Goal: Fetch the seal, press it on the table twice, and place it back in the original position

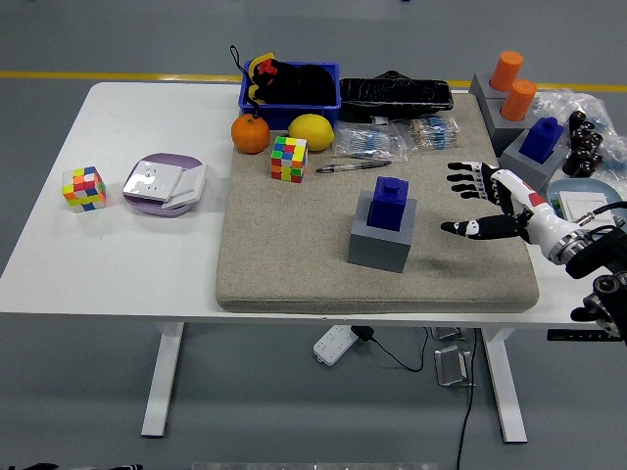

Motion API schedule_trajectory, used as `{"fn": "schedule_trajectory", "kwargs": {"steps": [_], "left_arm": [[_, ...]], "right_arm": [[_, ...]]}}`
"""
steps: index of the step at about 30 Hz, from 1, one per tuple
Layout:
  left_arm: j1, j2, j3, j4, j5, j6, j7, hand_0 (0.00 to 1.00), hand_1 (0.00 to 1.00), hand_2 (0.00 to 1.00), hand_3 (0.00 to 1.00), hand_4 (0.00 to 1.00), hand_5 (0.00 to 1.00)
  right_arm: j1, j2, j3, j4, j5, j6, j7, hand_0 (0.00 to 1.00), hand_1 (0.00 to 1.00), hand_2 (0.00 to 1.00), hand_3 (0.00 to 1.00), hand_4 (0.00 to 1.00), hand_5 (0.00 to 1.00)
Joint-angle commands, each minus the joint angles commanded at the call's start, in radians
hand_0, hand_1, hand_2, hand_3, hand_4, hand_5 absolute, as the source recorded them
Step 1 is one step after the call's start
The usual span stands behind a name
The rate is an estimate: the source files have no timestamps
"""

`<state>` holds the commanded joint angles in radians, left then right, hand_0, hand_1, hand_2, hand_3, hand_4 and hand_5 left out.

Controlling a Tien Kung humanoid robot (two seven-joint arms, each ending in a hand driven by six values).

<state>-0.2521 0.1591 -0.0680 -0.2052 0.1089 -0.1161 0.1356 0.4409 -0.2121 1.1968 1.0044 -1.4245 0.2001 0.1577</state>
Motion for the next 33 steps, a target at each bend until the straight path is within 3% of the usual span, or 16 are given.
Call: {"fn": "schedule_trajectory", "kwargs": {"steps": [10, 11, 16, 17, 33], "left_arm": [[0.0, -0.001, 0.001, 0.001, -0.003, -0.001, 0.0, 0.811, 0.813, 0.785, 0.834, 0.785, 0.407], [0.0, -0.001, 0.001, 0.001, -0.003, -0.001, 0.0, 0.812, 0.813, 0.785, 0.834, 0.785, 0.407], [0.002, -0.004, 0.001, 0.002, -0.004, -0.002, 0.0, 0.812, 0.813, 0.785, 0.834, 0.785, 0.407], [0.002, -0.004, 0.001, 0.002, -0.004, -0.002, 0.0, 0.812, 0.813, 0.786, 0.834, 0.785, 0.405], [0.0, -0.007, 0.0, 0.002, -0.005, -0.004, 0.001, 0.812, 0.813, 0.785, 0.834, 0.784, 0.405]], "right_arm": [[0.037, 0.021, -0.043, -0.013, 0.002, -0.019, 0.007, 0.892, 0.889, 0.915, 0.958, 0.998, 0.107], [0.039, 0.022, -0.047, -0.014, 0.005, -0.024, 0.01, 0.865, 0.799, 0.851, 0.91, 0.998, 0.113], [0.052, 0.024, -0.089, -0.018, 0.026, -0.036, 0.019, 0.865, 0.799, 0.851, 0.91, 0.998, 0.113], [0.054, 0.024, -0.097, -0.019, 0.029, -0.036, 0.02, 0.791, 0.704, 0.717, 0.821, 0.998, 0.109], [0.1, 0.049, -0.21, -0.044, 0.07, -0.082, 0.059, 0.756, 0.625, 0.649, 0.791, 0.998, 0.086]]}}
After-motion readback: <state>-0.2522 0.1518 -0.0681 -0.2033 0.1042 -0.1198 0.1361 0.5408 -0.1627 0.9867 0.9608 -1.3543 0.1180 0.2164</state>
